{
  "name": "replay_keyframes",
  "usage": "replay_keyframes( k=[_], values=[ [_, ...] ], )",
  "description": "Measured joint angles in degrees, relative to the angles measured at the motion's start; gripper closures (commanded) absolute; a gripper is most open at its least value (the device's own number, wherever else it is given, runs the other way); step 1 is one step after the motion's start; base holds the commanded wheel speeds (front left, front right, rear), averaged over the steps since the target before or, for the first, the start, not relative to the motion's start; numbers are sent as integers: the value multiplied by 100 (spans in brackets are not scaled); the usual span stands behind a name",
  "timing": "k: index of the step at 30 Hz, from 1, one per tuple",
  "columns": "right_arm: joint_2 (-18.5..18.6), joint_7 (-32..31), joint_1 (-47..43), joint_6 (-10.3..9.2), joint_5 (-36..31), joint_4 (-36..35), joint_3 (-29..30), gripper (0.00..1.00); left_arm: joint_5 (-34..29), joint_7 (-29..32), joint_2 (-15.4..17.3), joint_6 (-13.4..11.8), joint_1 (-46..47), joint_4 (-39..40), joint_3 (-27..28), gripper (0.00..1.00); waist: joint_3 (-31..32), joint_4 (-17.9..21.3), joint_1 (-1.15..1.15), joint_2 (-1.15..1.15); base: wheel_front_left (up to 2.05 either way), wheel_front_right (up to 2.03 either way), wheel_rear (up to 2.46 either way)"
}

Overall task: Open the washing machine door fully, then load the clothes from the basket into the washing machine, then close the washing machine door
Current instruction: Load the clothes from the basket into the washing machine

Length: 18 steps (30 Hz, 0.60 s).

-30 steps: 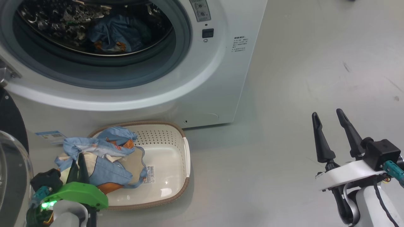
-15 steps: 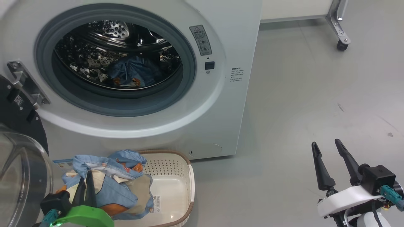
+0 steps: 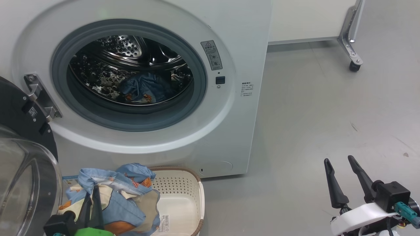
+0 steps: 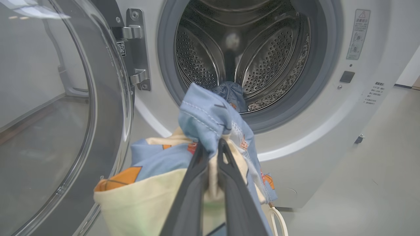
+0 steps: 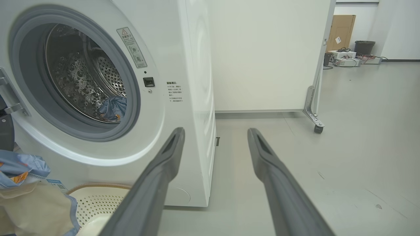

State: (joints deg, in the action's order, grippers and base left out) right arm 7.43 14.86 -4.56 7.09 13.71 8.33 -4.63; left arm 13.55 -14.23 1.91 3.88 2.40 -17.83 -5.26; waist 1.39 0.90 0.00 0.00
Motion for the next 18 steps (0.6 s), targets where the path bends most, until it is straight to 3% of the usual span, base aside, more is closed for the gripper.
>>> replay_keyframes(
  k=[18],
  values=[
    [1,0,-72,1,31,-84,22,0,1,0,4,-162,-503,723,-204,100,11,22,0,0,0,0,0]
  ],
)
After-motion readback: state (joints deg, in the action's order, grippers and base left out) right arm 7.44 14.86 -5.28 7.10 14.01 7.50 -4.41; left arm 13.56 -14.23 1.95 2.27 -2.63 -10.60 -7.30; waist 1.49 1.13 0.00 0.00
